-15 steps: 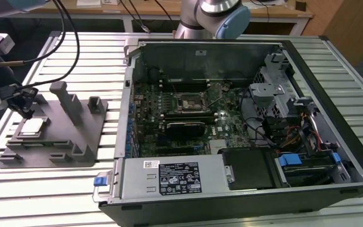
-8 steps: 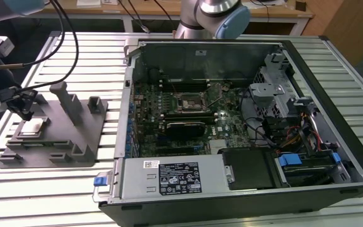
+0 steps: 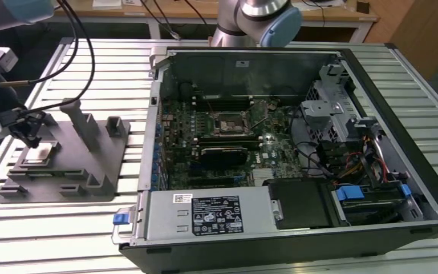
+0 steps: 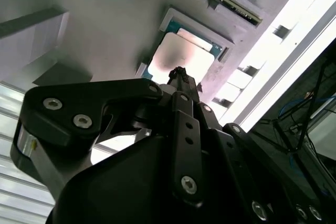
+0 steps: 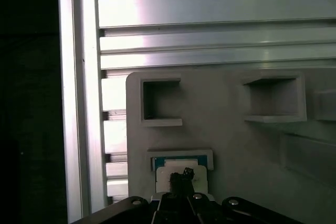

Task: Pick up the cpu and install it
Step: 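Pick up the cpu and move it towards the insertion slot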

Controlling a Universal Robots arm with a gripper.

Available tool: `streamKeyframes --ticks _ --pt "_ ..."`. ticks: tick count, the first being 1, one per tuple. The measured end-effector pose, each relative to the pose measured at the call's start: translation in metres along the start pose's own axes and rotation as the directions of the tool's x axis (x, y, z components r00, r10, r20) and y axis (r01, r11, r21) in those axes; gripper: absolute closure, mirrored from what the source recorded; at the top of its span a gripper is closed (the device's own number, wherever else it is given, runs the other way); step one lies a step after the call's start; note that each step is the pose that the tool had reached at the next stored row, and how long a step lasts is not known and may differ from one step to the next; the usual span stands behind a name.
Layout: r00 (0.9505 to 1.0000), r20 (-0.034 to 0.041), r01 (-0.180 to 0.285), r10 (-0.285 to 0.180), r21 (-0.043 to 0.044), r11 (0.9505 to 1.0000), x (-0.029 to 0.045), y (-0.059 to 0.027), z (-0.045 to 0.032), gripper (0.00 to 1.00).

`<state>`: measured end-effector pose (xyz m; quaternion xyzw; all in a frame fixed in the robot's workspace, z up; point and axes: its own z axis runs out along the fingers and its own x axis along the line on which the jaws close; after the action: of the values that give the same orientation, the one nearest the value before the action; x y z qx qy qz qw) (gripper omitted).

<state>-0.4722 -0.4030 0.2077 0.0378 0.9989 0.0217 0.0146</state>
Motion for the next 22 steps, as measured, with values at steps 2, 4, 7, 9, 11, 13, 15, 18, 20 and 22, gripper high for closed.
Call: streamKeyframes --ticks 2,4,7,9,11,13,15,18,20,22 --pt "1.0 0.0001 0.0 0.0 -0.0001 1.0 -0.0002 -0.0029 0.0005 0.89" --pt "1.0 0.0 0.0 0.0 0.0 1.0 -0.0005 -0.0048 0.0009 0.89" --pt "1.0 -0.0002 0.002 -0.002 0.0 1.0 -0.0036 -0.0054 0.0024 0.89" --pt "1.0 -0.0001 0.004 -0.004 -0.0001 1.0 -0.0067 -0.0053 0.0038 0.89" --pt "1.0 0.0001 0.005 -0.005 -0.0003 1.0 -0.0074 -0.0054 0.0054 0.89" --pt "1.0 -0.0003 0.005 -0.005 -0.0001 1.0 -0.0075 -0.0066 0.0067 0.89" --pt "1.0 -0.0001 0.005 -0.005 -0.0002 1.0 -0.0076 -0.0073 0.0078 0.89" --pt "1.0 -0.0001 0.005 -0.005 -0.0002 1.0 -0.0074 -0.0078 0.0087 0.89" --pt "1.0 0.0 0.005 -0.005 -0.0003 1.0 -0.0072 -0.0079 0.0096 0.89" --pt "1.0 -0.0003 0.005 -0.005 -0.0001 1.0 -0.0063 -0.0081 0.0102 0.89"
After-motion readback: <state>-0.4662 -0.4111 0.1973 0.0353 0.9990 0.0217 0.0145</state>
